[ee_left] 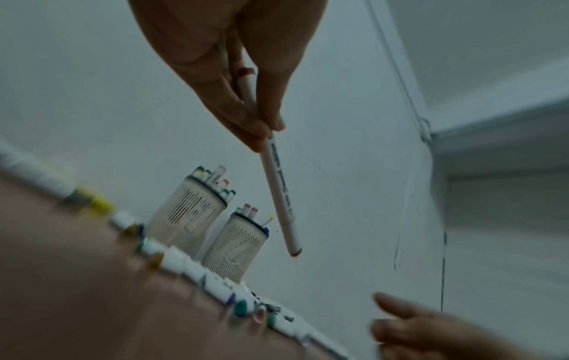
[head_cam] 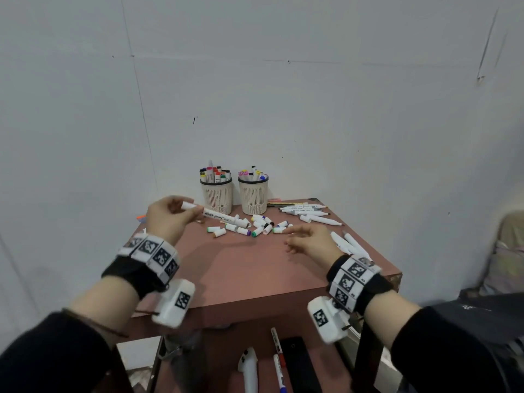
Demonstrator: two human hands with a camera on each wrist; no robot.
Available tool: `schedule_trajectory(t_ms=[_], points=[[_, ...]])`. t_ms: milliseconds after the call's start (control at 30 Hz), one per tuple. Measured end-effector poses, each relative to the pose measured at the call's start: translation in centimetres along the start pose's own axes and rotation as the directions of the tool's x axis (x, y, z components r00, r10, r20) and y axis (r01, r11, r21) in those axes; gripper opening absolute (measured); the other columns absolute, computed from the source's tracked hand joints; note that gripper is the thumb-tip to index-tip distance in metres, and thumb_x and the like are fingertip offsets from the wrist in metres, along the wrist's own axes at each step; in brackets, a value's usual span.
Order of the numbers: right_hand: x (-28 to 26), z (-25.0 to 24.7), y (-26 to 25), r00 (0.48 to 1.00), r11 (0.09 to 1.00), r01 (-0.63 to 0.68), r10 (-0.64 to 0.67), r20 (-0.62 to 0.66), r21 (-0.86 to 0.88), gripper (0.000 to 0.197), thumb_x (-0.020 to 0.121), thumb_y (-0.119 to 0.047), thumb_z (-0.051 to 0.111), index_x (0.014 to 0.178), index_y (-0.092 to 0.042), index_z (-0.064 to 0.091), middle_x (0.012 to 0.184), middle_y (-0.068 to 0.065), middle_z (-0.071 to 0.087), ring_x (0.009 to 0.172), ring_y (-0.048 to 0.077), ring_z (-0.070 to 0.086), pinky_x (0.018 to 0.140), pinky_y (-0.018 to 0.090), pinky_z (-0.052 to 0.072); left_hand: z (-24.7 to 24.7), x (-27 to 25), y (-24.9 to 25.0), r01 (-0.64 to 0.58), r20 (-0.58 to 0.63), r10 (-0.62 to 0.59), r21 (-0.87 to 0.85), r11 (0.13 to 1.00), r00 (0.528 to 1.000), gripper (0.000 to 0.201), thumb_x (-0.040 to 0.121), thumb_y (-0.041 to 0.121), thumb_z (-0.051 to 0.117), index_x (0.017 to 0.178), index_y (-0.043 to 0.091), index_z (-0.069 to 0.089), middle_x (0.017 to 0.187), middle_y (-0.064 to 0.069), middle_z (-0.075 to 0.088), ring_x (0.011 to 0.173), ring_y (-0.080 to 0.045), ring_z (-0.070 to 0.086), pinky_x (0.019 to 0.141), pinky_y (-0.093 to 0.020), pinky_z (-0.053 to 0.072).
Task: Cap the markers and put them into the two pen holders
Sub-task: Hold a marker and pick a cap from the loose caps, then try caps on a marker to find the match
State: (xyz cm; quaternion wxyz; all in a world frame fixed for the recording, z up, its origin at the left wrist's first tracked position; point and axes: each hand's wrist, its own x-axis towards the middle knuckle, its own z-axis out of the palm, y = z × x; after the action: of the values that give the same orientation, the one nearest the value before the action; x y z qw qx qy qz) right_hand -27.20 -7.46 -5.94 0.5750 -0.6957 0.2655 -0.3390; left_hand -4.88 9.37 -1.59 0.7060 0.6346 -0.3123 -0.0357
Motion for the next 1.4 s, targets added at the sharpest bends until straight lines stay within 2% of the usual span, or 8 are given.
schedule_trajectory(t_ms=[100,167,300,433,767,967,1233,1400], points=[[1.3,-4.0,-1.3,1.000,0.936,0.002,0.003,0.015,-0.351,0.019,0.081,0.006,0.062,0.089,-0.010,0.069,0.065,0.007,0.064,0.056,0.014,0.062,0.059,0.020,0.053,1.1,2.7,1.7,-0.123,0.089,0.104,0.238,0.964,0.991,0.020,0.070,0.002,0.079,0.079,0.014,0.067,0.084,-0.014,0.071,0.069,-0.021,0.070,0.072,-0.028,0.055],[2.3,-6.4,-2.1,1.000,0.837,-0.019,0.023,0.000,-0.547,0.019,0.078,0.002,0.063,0.087,-0.013,0.071,0.064,0.002,0.063,0.060,0.017,0.060,0.063,0.021,0.051,2.1,4.1,3.1,-0.190,0.129,0.151,0.381,0.905,0.980,0.021,0.071,0.006,0.080,0.086,0.012,0.067,0.083,-0.004,0.066,0.066,-0.010,0.065,0.061,-0.011,0.046],[4.0,-9.4,-3.4,0.998,0.581,-0.044,0.060,-0.011,-0.813,0.020,0.080,-0.006,0.068,0.098,-0.014,0.072,0.080,0.000,0.063,0.072,0.014,0.058,0.069,0.019,0.048,4.0,7.0,4.8,-0.273,0.154,0.227,0.480,0.833,0.962,0.021,0.072,0.009,0.079,0.090,0.009,0.068,0.083,-0.002,0.059,0.066,-0.011,0.057,0.049,-0.005,0.041],[5.4,-10.4,-3.7,0.990,0.455,-0.093,0.134,-0.035,-0.886,0.026,0.079,-0.005,0.066,0.103,-0.014,0.072,0.100,0.007,0.066,0.087,0.016,0.058,0.083,0.025,0.049,5.5,9.9,5.0,-0.277,0.107,0.258,0.486,0.829,0.960,0.022,0.072,0.009,0.079,0.090,0.004,0.069,0.083,-0.006,0.060,0.056,-0.007,0.059,0.049,-0.002,0.040],[7.4,-8.8,-3.0,0.915,0.388,-0.112,0.400,0.057,-0.915,0.030,0.082,-0.013,0.068,0.111,-0.005,0.068,0.067,-0.003,0.062,0.054,0.009,0.062,0.078,0.027,0.056,8.9,14.7,4.6,-0.289,0.106,0.270,0.419,0.861,0.957,0.021,0.072,0.004,0.076,0.092,0.003,0.068,0.070,0.001,0.053,0.039,0.013,0.051,0.042,-0.004,0.040],[8.2,-7.5,-2.3,0.880,0.287,0.018,0.450,0.151,-0.958,0.025,0.079,-0.016,0.071,0.103,-0.014,0.069,0.071,-0.008,0.063,0.053,0.004,0.059,0.073,0.025,0.054,10.8,16.3,3.3,-0.287,0.133,0.254,0.433,0.855,0.958,0.023,0.071,0.007,0.078,0.092,0.002,0.069,0.079,-0.003,0.058,0.069,-0.024,0.069,0.046,-0.014,0.047],[8.2,-6.5,-2.4,0.816,0.449,0.037,0.503,0.287,-0.893,0.015,0.077,-0.007,0.073,0.078,-0.020,0.064,0.061,-0.005,0.064,0.050,0.007,0.062,0.064,0.020,0.053,12.1,17.6,2.4,-0.284,0.194,0.219,0.437,0.854,0.956,0.032,0.076,0.009,0.077,0.106,0.004,0.068,0.092,-0.012,0.067,0.072,-0.023,0.067,0.065,-0.014,0.050],[6.9,-5.3,-2.9,0.909,0.854,-0.135,0.308,0.280,-0.502,0.037,0.074,0.009,0.071,0.098,-0.011,0.052,0.072,0.005,0.057,0.055,0.018,0.062,0.055,0.032,0.055,12.7,18.2,1.7,-0.250,0.212,0.174,0.415,0.875,0.962,0.040,0.080,0.013,0.073,0.119,0.009,0.065,0.090,-0.010,0.066,0.079,-0.022,0.067,0.077,-0.025,0.051]])
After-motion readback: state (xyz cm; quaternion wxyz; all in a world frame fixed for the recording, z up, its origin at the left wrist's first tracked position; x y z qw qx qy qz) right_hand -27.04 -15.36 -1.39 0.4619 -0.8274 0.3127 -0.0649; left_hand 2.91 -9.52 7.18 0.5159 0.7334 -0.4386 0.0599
